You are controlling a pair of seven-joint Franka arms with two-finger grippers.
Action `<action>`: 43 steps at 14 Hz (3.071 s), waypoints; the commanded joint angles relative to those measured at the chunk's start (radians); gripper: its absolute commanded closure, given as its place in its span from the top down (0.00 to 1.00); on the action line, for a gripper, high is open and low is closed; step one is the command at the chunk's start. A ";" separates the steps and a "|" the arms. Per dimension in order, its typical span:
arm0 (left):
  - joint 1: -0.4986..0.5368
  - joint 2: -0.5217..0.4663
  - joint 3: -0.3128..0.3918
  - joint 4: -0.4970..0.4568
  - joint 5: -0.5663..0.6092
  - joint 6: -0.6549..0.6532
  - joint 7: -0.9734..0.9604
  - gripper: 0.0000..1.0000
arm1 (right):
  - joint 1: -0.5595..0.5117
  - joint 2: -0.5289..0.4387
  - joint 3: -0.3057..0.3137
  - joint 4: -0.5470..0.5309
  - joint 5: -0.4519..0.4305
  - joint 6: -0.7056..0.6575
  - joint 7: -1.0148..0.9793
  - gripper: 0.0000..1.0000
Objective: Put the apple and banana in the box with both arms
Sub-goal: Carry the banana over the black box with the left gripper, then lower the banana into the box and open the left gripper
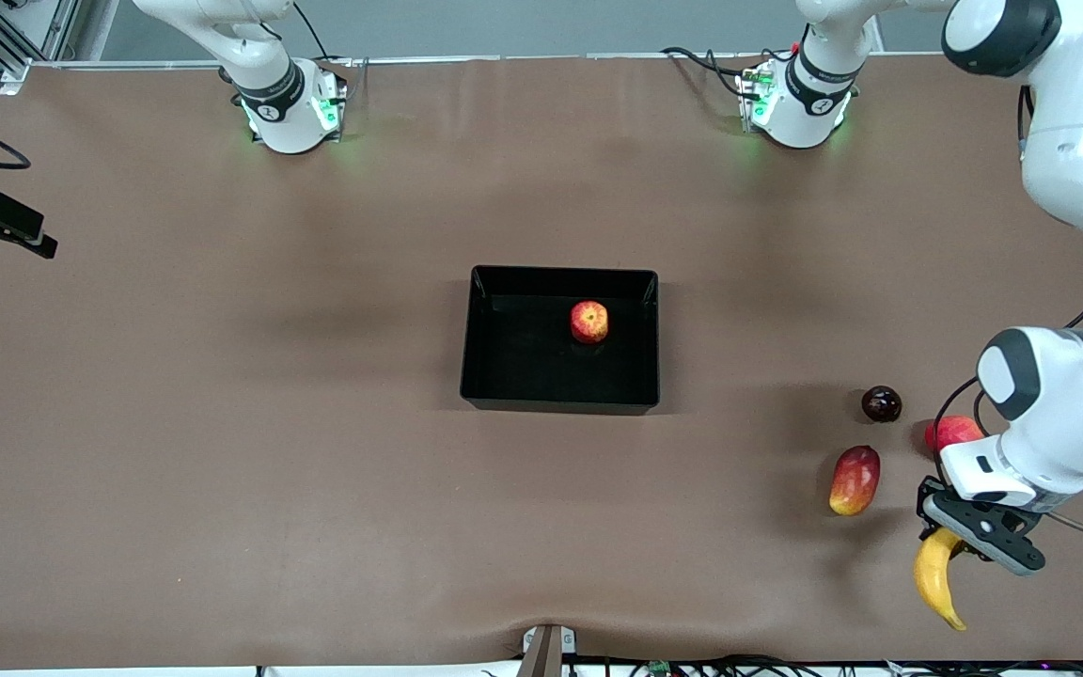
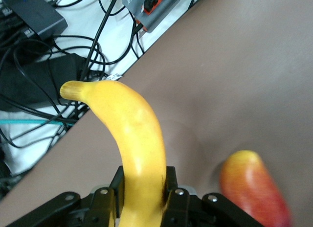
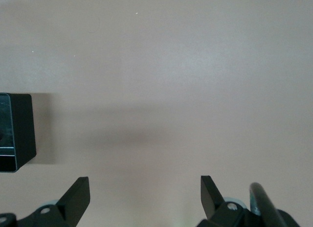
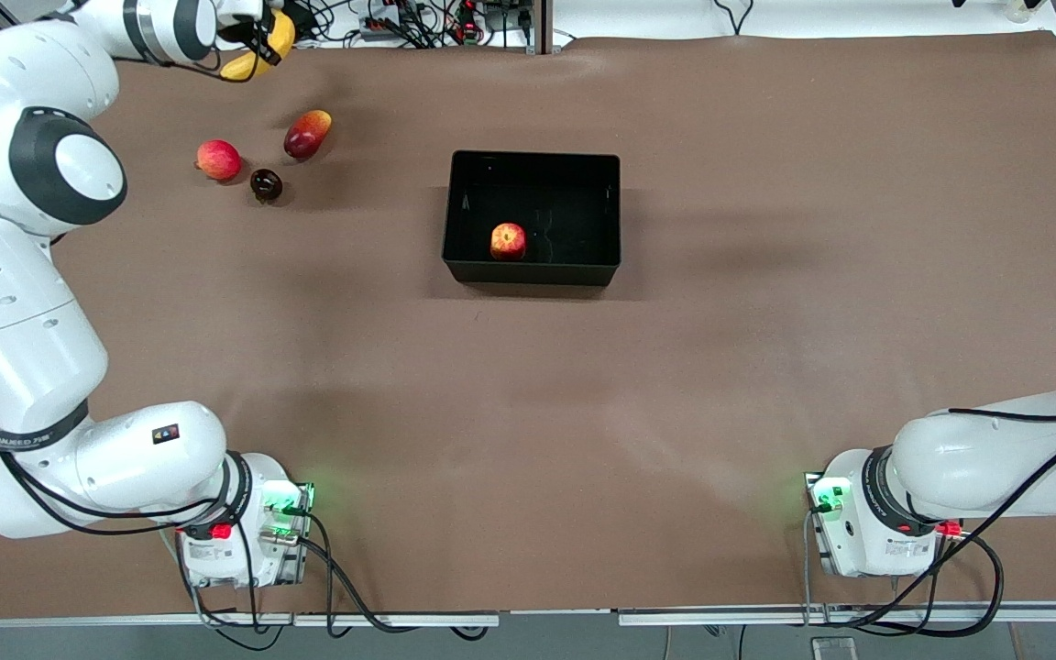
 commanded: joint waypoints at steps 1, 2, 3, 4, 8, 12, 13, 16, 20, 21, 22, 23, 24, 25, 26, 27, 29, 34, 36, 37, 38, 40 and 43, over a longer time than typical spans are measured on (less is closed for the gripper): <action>-0.030 -0.091 -0.005 -0.042 -0.008 -0.108 -0.195 0.00 | -0.003 -0.016 0.003 -0.008 0.016 -0.006 0.003 1.00; -0.046 -0.111 -0.005 -0.051 -0.008 -0.119 -0.238 0.00 | -0.005 -0.016 0.003 -0.008 0.016 -0.006 0.003 1.00; -0.055 -0.122 -0.005 -0.054 -0.008 -0.136 -0.273 0.00 | -0.005 -0.016 0.003 -0.008 0.016 -0.006 0.003 1.00; -0.072 -0.129 -0.011 -0.054 -0.008 -0.157 -0.315 0.00 | -0.005 -0.016 0.003 -0.008 0.016 -0.006 0.003 1.00; -0.156 -0.171 -0.017 -0.068 -0.014 -0.219 -0.571 0.00 | -0.003 -0.016 0.003 -0.010 0.016 -0.006 0.003 1.00; -0.213 -0.175 -0.081 -0.080 -0.012 -0.274 -0.828 0.00 | -0.006 -0.016 0.001 -0.010 0.016 -0.006 0.003 1.00; -0.231 -0.175 -0.101 -0.088 -0.008 -0.276 -0.894 0.00 | -0.005 -0.016 0.001 -0.010 0.016 -0.006 0.003 1.00; -0.331 -0.207 -0.106 -0.126 -0.002 -0.277 -1.108 0.00 | -0.005 -0.016 0.001 -0.010 0.018 -0.006 0.003 1.00; -0.478 -0.215 -0.104 -0.168 0.035 -0.274 -1.370 0.00 | -0.006 -0.016 0.001 -0.010 0.018 -0.006 0.003 1.00; -0.515 -0.212 -0.106 -0.169 0.082 -0.274 -1.448 0.00 | -0.006 -0.016 0.001 -0.010 0.018 -0.008 0.003 1.00; -0.558 -0.206 -0.106 -0.171 0.107 -0.274 -1.512 0.00 | -0.006 -0.016 0.001 -0.010 0.018 -0.008 0.003 1.00; -0.601 -0.192 -0.106 -0.168 0.121 -0.271 -1.577 0.00 | -0.006 -0.015 0.001 -0.010 0.018 -0.006 0.003 1.00; -0.633 -0.188 -0.106 -0.166 0.130 -0.265 -1.626 0.00 | -0.006 -0.016 0.001 -0.010 0.018 -0.006 0.003 1.00; -0.664 -0.174 -0.104 -0.164 0.146 -0.254 -1.666 0.00 | -0.006 -0.016 0.001 -0.010 0.018 -0.006 0.003 1.00; -0.687 -0.162 -0.104 -0.164 0.162 -0.239 -1.698 0.00 | -0.005 -0.016 0.001 -0.010 0.016 -0.008 0.003 1.00; -0.718 -0.146 -0.104 -0.164 0.182 -0.217 -1.729 0.00 | -0.006 -0.015 0.001 -0.010 0.018 -0.008 0.003 1.00; -0.756 -0.108 -0.101 -0.161 0.222 -0.178 -1.781 0.00 | -0.006 -0.016 0.001 -0.010 0.016 -0.008 0.003 1.00; -0.821 -0.045 -0.072 -0.155 0.256 -0.096 -1.811 0.00 | -0.006 -0.016 0.001 -0.010 0.018 -0.008 0.003 1.00; -0.822 -0.031 -0.064 -0.155 0.259 -0.053 -1.814 0.00 | -0.006 -0.016 0.001 -0.010 0.018 -0.008 0.003 1.00; -0.824 -0.019 -0.064 -0.155 0.267 -0.041 -1.814 0.00 | -0.006 -0.015 0.001 -0.010 0.018 -0.008 0.003 1.00; -0.825 -0.008 -0.064 -0.157 0.282 -0.036 -1.814 0.00 | -0.006 -0.015 0.001 -0.010 0.018 -0.008 0.003 1.00; -0.828 0.012 -0.060 -0.155 0.301 -0.035 -1.814 0.00 | -0.008 -0.015 0.001 -0.010 0.018 -0.008 0.003 1.00; -0.830 0.042 -0.060 -0.158 0.319 0.025 -1.821 0.00 | -0.006 -0.015 0.001 -0.010 0.018 -0.008 0.003 1.00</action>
